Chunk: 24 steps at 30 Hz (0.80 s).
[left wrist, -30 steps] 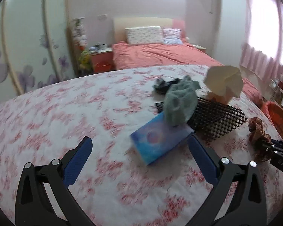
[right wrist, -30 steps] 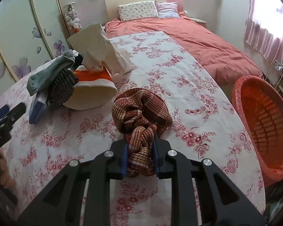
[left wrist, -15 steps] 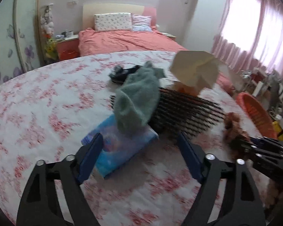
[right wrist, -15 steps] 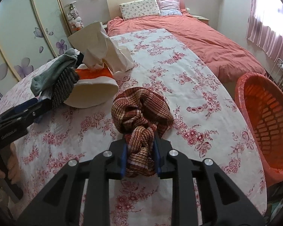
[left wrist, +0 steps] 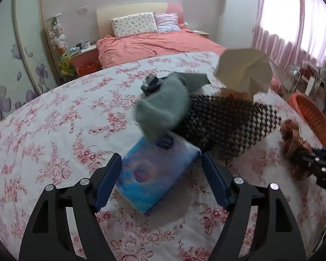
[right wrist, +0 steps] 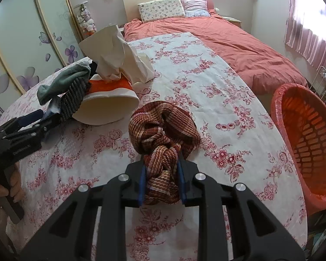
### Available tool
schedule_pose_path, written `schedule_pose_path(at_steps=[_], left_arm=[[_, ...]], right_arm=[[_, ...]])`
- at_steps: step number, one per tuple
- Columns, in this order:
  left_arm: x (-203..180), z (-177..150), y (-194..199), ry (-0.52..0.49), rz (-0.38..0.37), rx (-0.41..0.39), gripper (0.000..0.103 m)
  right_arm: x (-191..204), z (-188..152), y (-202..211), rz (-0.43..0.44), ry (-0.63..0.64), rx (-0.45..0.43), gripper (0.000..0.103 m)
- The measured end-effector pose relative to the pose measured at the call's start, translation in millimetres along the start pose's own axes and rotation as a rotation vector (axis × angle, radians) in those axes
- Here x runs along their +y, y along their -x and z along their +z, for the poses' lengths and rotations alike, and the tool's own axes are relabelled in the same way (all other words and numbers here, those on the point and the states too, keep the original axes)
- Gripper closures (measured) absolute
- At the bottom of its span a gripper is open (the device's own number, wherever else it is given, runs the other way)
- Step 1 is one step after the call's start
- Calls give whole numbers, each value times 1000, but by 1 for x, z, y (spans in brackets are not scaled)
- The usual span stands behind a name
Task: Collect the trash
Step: 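Hold the scrunchie in the right tool while the left tool grasps the blue tissue pack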
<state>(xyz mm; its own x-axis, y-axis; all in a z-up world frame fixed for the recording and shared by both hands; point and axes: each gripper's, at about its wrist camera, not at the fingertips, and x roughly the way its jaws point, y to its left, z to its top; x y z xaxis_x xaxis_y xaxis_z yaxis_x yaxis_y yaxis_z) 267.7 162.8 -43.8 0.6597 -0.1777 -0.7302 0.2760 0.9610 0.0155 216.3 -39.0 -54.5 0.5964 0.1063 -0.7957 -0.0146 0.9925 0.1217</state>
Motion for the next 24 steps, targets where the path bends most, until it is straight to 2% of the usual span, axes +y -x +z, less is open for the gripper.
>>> schedule_pose_path(at_steps=[2, 5, 7, 11, 13, 15, 18, 24], left_arm=[[1, 0, 0, 15, -12, 6, 28], [2, 0, 8, 61, -80, -5, 41], [0, 0, 12, 49, -82, -13, 49], [-1, 0, 11, 45, -50, -8, 46], [2, 0, 8, 68, -23, 1, 33], [7, 1, 5, 93, -22, 6, 30], [8, 0, 1, 108, -24, 12, 30], [0, -4, 9, 117, -46, -2, 39]], right_arm=[[0, 1, -1, 1, 1, 1, 79], [0, 0, -1, 1, 2, 1, 79], [0, 0, -1, 0, 1, 2, 78], [0, 0, -1, 1, 0, 2, 78], [0, 0, -1, 1, 1, 1, 78], [0, 0, -1, 1, 2, 2, 78], [0, 0, -1, 0, 5, 2, 78], [1, 0, -1, 0, 5, 2, 78]])
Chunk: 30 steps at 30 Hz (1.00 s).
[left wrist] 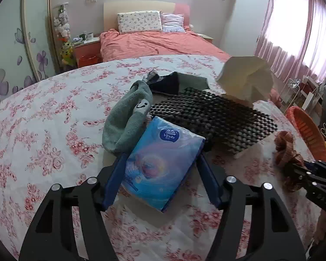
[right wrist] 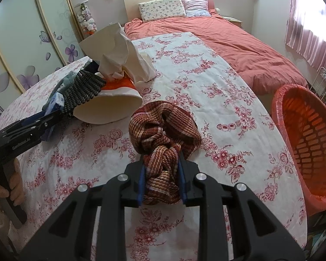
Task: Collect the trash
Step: 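Hold the scrunchie in the right tool while the left tool grasps the blue tissue pack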
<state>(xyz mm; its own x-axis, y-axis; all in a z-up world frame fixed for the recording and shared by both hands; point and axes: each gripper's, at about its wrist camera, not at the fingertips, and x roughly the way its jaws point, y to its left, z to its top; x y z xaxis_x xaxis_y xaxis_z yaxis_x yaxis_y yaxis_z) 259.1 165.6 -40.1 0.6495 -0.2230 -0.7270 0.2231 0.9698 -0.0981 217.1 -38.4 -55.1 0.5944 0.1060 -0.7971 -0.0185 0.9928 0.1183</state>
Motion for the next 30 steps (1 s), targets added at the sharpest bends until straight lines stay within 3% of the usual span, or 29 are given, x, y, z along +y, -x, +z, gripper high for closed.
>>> schedule_pose_path(at_steps=[4, 11, 30], left_arm=[[-8, -3, 6, 21, -25, 16, 41], [-19, -4, 2, 7, 41, 24, 39], [-39, 5, 46, 9, 50, -72, 42]], right_arm=[[0, 0, 0, 1, 0, 0, 78], [-1, -2, 1, 4, -3, 0, 78], [-22, 0, 54, 23, -30, -102, 78]])
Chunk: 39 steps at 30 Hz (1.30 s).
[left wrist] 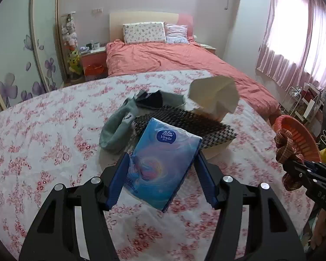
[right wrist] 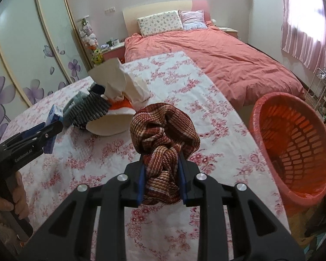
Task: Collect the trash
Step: 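Hold the scrunchie in the right tool while the left tool grasps the blue tissue pack, then carry the scrunchie and tissue pack over the orange basket and open both tools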
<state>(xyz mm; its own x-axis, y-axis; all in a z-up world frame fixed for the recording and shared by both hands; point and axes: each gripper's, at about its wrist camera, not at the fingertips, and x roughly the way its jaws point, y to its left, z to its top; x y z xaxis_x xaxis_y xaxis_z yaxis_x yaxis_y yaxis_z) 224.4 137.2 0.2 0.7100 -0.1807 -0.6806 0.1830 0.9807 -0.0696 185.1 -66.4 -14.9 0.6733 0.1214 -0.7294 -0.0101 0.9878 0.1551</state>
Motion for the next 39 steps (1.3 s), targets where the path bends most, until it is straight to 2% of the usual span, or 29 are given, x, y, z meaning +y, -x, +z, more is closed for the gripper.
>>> schedule_pose_path(at_steps=[8, 16, 26, 31, 39], left_arm=[[-27, 13, 17, -21, -34, -42, 42], [-75, 21, 26, -61, -98, -75, 42], [-160, 39, 16, -121, -251, -96, 42], [-208, 43, 3, -170, -329, -94, 42], [-265, 42, -12, -235, -421, -76, 42]], right_arm=[[-16, 3, 28, -6, -21, -49, 78], [-46, 7, 58, -29, -49, -119, 78], [-116, 20, 100, -110, -124, -231, 78], [-160, 24, 110, -153, -187, -256, 78], [-220, 21, 129, -204, -254, -301, 77]])
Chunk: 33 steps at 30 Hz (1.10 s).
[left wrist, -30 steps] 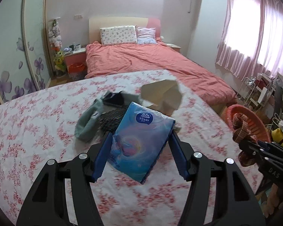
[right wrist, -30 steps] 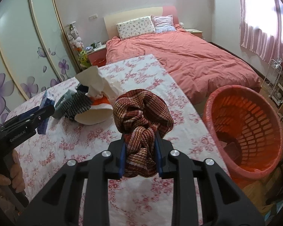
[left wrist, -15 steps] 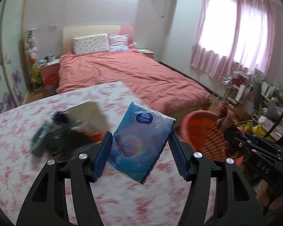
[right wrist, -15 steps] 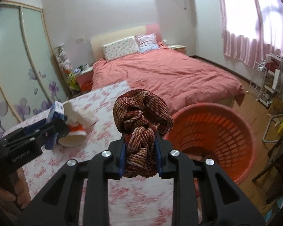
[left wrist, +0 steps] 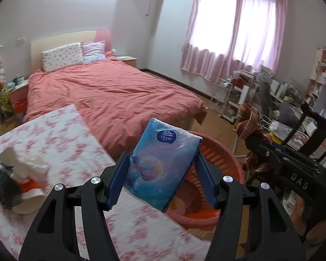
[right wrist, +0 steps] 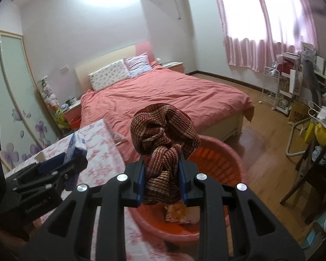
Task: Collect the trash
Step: 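Carry the scrunchie and tissue pack over the orange basket and open both tools, then move both tools back over the items on the bed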
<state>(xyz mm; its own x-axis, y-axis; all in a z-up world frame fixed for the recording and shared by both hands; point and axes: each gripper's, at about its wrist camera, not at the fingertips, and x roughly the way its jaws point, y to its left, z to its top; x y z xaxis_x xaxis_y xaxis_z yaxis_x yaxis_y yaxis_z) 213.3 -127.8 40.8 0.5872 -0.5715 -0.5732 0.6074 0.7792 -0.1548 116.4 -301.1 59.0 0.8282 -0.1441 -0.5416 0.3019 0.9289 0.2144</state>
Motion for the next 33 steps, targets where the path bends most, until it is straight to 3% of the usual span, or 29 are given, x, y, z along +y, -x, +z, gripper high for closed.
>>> schedule_pose_path(at_steps=[9, 19, 24, 27, 33], left_arm=[[-26, 7, -29, -36, -48, 25, 42], [-42, 5, -48, -47, -66, 59, 42], [-44, -4, -62, -61, -45, 96, 37], [-38, -10, -69, -46, -29, 121, 27], [-21, -13, -67, -9, 31, 148, 25]], right_arm=[[-46, -2, -19, -27, -62, 21, 77], [-64, 0, -42, -3, -108, 39, 76], [-75, 2, -53, 22, -157, 43, 54], [-84, 3, -60, 35, -179, 57, 50], [-88, -1, -61, -3, -191, 59, 43]])
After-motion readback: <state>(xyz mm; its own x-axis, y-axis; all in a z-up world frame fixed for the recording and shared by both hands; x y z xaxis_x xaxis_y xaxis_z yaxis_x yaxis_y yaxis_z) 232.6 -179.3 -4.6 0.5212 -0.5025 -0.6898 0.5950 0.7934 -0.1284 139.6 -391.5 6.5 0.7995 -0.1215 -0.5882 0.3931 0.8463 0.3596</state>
